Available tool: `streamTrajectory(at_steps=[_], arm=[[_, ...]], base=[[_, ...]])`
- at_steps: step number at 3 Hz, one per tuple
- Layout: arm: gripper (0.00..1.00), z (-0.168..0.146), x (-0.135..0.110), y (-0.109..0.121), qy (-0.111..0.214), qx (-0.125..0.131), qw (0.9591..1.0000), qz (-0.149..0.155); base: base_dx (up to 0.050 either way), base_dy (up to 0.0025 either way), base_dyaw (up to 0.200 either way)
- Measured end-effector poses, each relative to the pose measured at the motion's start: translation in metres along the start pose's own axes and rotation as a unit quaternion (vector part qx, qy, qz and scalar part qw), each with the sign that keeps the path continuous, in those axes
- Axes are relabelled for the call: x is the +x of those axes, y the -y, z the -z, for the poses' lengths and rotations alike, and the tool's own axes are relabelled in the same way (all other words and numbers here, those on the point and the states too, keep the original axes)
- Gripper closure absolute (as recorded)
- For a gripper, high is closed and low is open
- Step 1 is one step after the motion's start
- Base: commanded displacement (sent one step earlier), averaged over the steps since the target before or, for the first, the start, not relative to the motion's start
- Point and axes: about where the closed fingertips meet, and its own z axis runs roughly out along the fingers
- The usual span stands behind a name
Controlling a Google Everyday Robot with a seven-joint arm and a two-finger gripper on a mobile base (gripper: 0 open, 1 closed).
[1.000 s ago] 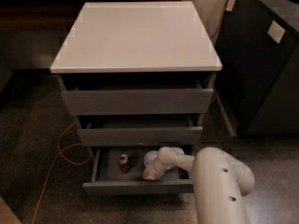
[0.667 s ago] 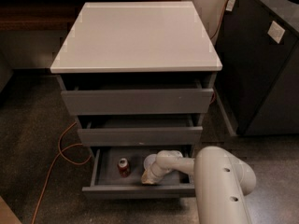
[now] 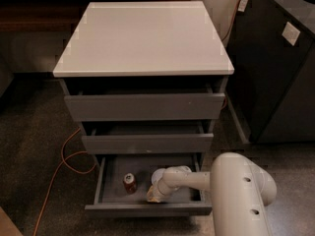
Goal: Pick coke can from bottom drawer and place on counter
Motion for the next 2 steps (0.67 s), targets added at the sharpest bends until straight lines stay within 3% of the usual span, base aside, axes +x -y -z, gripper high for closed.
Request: streamTrajectory(at_steps=[1,2], arm=[[1.0,0.002,-0.005,-0.01,0.003,0.002,1.0,0.006],[0.77,0.014,-0.013,-0.013,0.005,0.018,0.9998,0.01]], base=[[0.0,0.0,0.0],[0.0,0.0,0.0]])
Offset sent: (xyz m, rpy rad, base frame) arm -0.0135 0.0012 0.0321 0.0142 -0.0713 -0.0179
